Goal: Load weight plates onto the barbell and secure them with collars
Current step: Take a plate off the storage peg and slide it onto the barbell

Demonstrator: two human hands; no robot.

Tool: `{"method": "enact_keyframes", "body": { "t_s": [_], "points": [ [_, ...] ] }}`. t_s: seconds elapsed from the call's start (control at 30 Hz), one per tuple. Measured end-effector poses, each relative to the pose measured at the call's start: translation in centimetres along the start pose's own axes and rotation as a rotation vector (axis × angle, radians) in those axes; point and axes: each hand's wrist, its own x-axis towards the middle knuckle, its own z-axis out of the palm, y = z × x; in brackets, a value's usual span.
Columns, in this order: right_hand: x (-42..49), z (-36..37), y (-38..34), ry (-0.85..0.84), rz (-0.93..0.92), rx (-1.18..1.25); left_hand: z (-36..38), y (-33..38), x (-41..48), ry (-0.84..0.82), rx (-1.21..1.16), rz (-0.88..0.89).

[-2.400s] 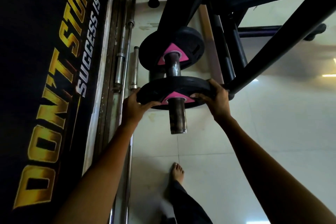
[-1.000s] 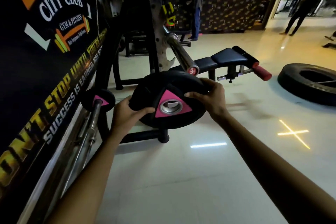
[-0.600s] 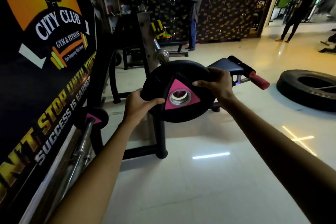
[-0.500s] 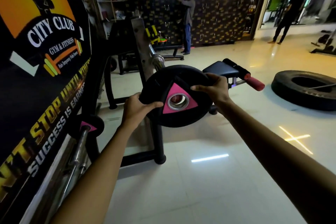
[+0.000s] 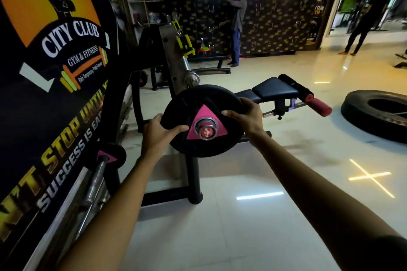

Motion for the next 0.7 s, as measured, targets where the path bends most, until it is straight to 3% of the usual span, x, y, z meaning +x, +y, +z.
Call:
{"method": "enact_keyframes", "body": {
  "t_s": [0.1,0.2,0.27,0.4,0.53,0.7],
  "points": [
    [0.6,1.4,1.7,0.051,-0.199,-0.252,1.7,1.0,0.1,0.137,0.267,0.246],
    [1.3,2.6,3.8,0.095,-0.506,-0.713,3.3,1.5,1.2,0.243,0.542,0.531],
    [2.1,3.1,4.6,0.165,-0.597,-0.881,3.9,1.0,2.4,0.271,0.661,0.527],
    [4.2,4.1,6.0,0.303,-0.704,-0.991,5.6,-1.3,4.7,0.426,0.79,0.556],
    [8.0,5.3,7.7,0.32,-0.784,-0.978,7.1,-2.9,7.9,0.505,0.828,0.555],
    [14.3,7.1,9.8,0.308,-0.843,-0.933,8.7,-4.0,13.1,0.485,0.894,0.477]
  ]
}}
